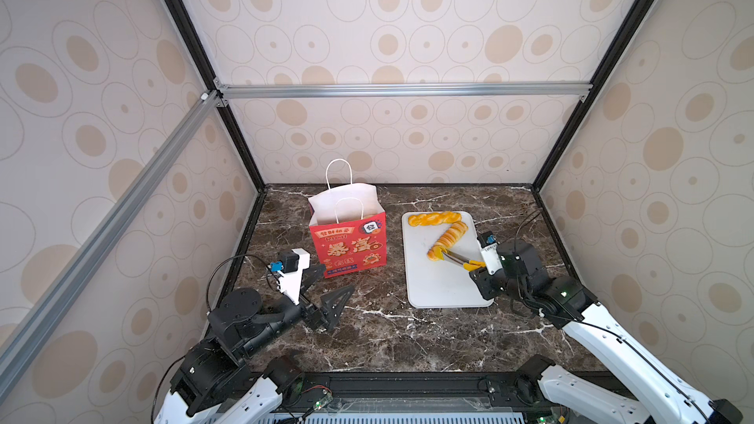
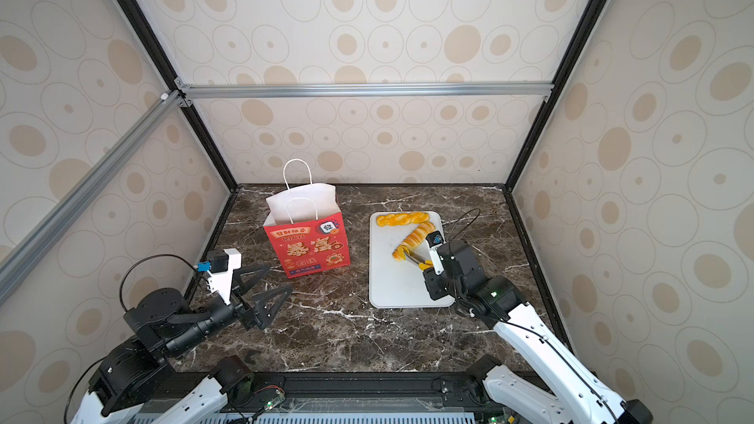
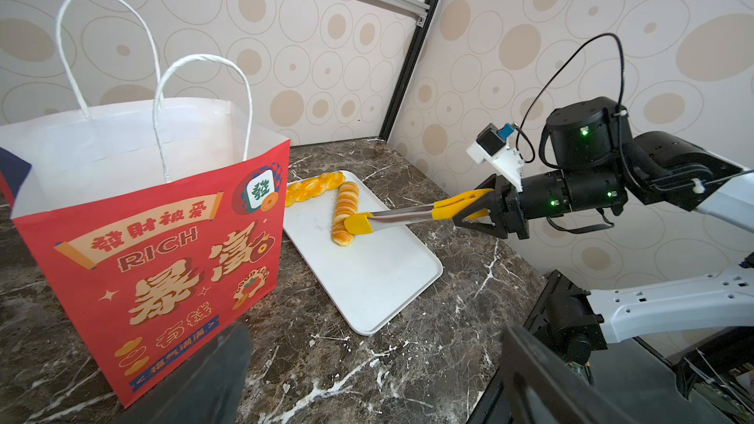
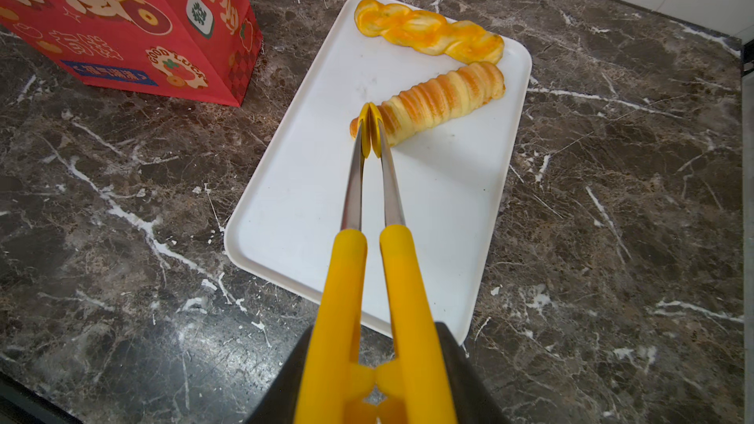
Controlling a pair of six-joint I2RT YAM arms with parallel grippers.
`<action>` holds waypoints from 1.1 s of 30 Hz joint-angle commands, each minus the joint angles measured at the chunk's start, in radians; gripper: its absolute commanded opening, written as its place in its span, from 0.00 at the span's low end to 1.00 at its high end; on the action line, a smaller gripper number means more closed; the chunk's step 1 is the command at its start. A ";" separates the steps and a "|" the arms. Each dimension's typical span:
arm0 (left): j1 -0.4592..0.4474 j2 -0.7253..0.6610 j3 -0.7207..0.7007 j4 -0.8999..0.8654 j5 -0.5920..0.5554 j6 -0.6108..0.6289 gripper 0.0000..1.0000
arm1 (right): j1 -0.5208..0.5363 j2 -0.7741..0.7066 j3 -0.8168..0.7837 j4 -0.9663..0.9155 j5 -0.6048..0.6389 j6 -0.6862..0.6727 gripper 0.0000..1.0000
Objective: Pack bread into a paper bag
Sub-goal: Place the clamp on the plate.
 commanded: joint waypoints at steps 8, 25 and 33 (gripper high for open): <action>0.006 -0.003 0.006 0.022 0.009 -0.003 0.99 | -0.001 -0.115 0.002 0.061 -0.103 0.023 0.32; 0.006 0.002 0.004 0.023 0.014 -0.003 0.99 | -0.001 0.128 -0.195 0.107 -0.210 0.156 0.34; 0.006 0.001 0.003 0.023 0.013 -0.005 0.99 | 0.013 0.404 -0.173 0.066 -0.262 0.122 0.41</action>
